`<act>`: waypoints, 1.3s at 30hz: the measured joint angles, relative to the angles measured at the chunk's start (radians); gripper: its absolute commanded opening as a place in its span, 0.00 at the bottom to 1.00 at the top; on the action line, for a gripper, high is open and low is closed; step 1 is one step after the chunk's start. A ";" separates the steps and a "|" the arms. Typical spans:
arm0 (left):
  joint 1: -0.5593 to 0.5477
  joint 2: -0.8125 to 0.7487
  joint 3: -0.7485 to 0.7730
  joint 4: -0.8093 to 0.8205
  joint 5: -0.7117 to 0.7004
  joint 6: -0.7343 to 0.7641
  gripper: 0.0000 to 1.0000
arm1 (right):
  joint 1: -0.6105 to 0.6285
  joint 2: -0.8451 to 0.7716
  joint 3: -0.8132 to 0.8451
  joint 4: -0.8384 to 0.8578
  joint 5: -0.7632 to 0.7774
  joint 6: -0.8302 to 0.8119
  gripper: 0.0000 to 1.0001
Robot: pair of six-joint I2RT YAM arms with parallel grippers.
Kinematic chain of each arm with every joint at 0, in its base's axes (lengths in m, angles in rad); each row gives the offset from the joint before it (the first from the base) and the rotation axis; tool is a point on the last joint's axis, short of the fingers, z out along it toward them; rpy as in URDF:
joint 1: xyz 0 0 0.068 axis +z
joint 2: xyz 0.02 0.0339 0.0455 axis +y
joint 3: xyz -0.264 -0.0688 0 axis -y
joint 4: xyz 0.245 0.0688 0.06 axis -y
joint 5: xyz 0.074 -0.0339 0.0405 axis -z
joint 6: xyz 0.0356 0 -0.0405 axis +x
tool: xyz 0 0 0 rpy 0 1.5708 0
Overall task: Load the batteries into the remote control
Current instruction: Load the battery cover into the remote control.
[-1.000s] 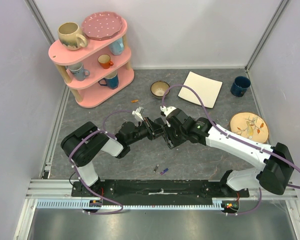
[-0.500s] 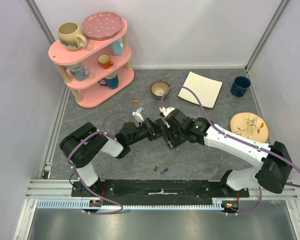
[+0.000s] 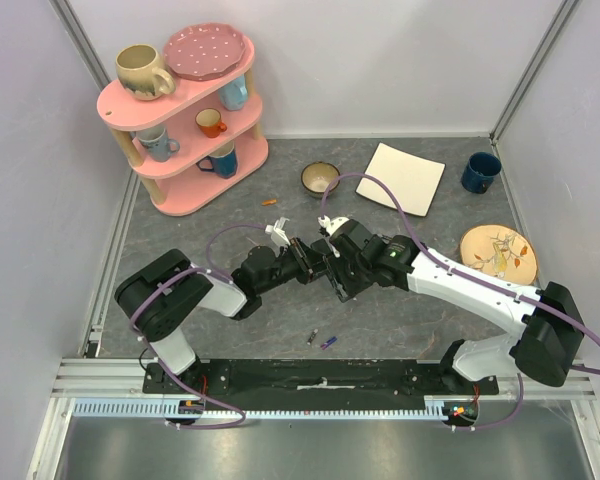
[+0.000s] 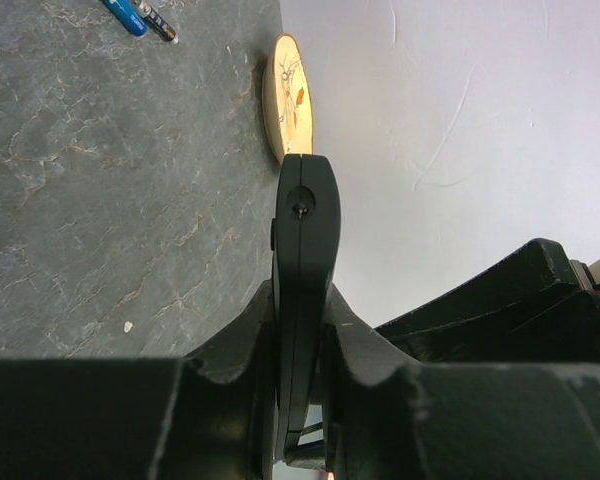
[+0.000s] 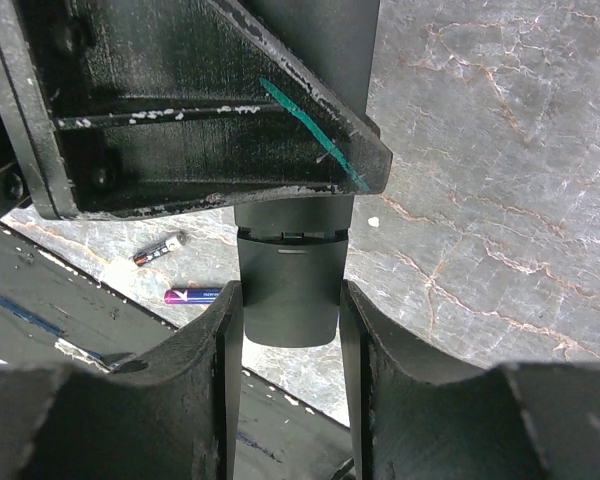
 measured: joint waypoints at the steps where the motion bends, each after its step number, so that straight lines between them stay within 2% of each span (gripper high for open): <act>1: -0.002 -0.002 0.000 0.000 -0.003 0.002 0.02 | 0.000 0.000 0.000 -0.001 0.000 0.000 0.19; 39: -0.050 -0.035 -0.013 -0.031 -0.096 0.021 0.02 | -0.048 0.020 0.016 -0.025 -0.062 -0.017 0.17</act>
